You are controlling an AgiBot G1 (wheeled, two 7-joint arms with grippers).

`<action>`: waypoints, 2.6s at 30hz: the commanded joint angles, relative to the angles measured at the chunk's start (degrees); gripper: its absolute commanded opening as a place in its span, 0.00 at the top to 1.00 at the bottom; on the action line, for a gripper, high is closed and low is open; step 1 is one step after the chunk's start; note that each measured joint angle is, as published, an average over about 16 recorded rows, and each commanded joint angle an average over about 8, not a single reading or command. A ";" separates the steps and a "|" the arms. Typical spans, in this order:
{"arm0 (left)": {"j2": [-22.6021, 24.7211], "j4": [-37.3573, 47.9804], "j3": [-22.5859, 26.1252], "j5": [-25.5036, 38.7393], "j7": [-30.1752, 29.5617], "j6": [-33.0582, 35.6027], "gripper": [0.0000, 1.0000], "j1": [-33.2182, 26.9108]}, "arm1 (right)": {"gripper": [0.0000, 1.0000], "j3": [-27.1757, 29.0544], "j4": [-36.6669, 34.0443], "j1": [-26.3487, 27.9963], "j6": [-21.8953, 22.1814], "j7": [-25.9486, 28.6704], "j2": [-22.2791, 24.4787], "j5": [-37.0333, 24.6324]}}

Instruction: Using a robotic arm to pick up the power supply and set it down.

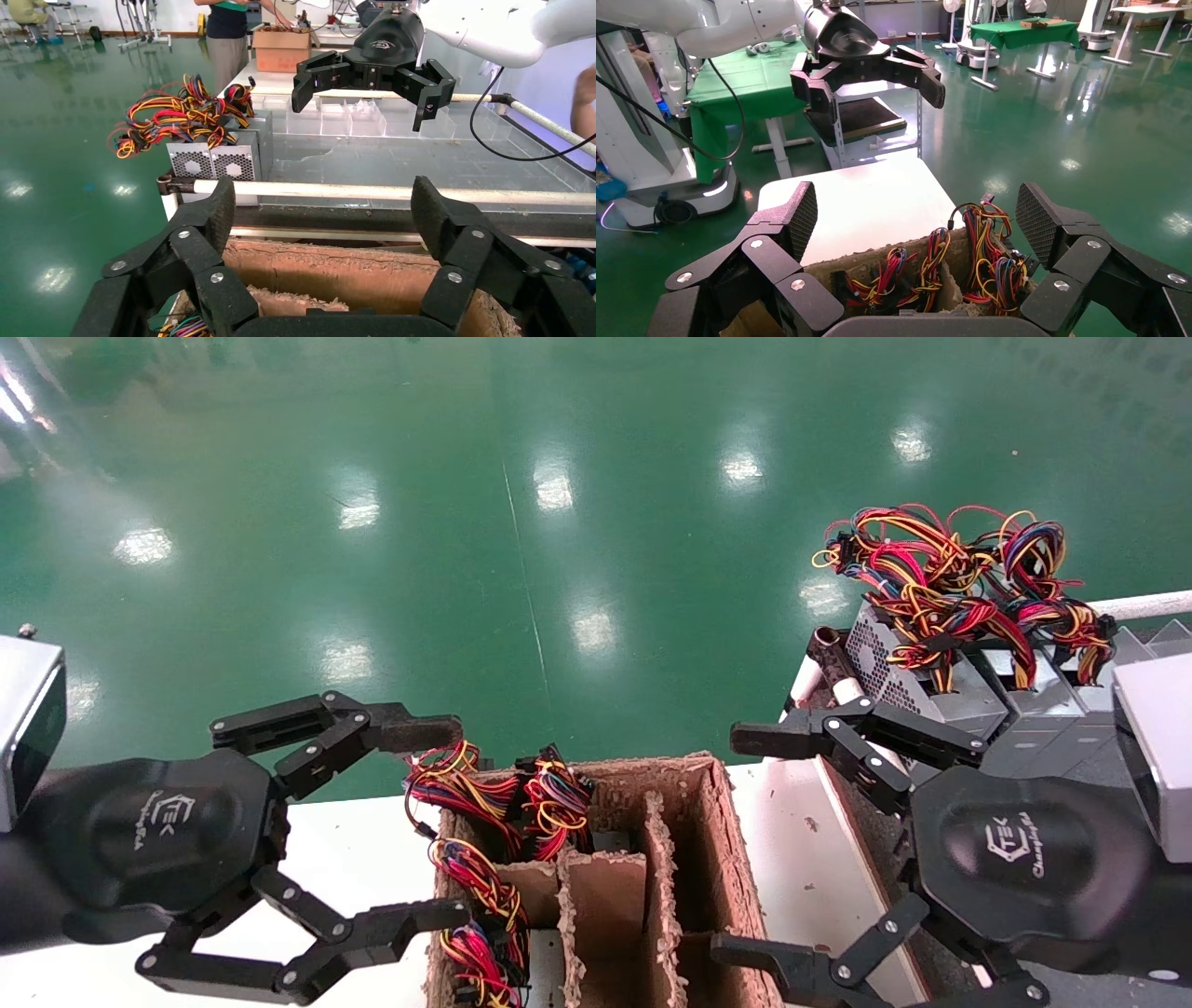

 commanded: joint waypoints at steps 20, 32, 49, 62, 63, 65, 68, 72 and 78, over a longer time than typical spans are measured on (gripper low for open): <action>0.00 0.00 0.00 0.00 0.00 0.00 1.00 0.00 | 0.00 0.00 0.00 0.00 0.00 0.00 0.00 0.00; 0.00 0.00 0.00 0.00 0.00 0.00 1.00 0.00 | 0.00 0.00 0.00 0.00 0.00 0.00 0.00 0.00; 0.00 0.00 0.00 0.00 0.00 0.00 0.00 0.00 | 0.00 -0.03 -0.03 -0.02 0.05 0.01 -0.03 -0.04; 0.00 0.02 0.01 0.00 0.01 0.01 0.00 -0.01 | 0.00 -4.12 -0.13 1.65 3.31 2.88 -2.86 -7.18; 0.00 0.02 0.01 0.00 0.01 0.01 0.00 -0.01 | 0.00 -4.76 -0.23 1.96 3.48 3.48 -3.34 -8.02; 0.00 0.02 0.01 0.00 0.01 0.01 0.00 -0.01 | 0.00 -6.09 -0.61 2.70 3.73 4.67 -4.46 -9.70; 0.00 0.02 0.01 -0.01 0.01 0.01 0.00 -0.01 | 0.00 -8.27 -1.58 3.91 3.87 6.33 -6.53 -12.36; 0.00 0.02 0.02 -0.01 0.01 0.01 0.00 -0.01 | 0.00 -11.47 -3.47 5.47 4.07 8.02 -10.01 -16.40; 0.00 0.02 0.02 -0.01 0.01 0.01 0.00 -0.01 | 0.00 -15.84 -6.23 7.10 4.28 9.40 -15.48 -21.81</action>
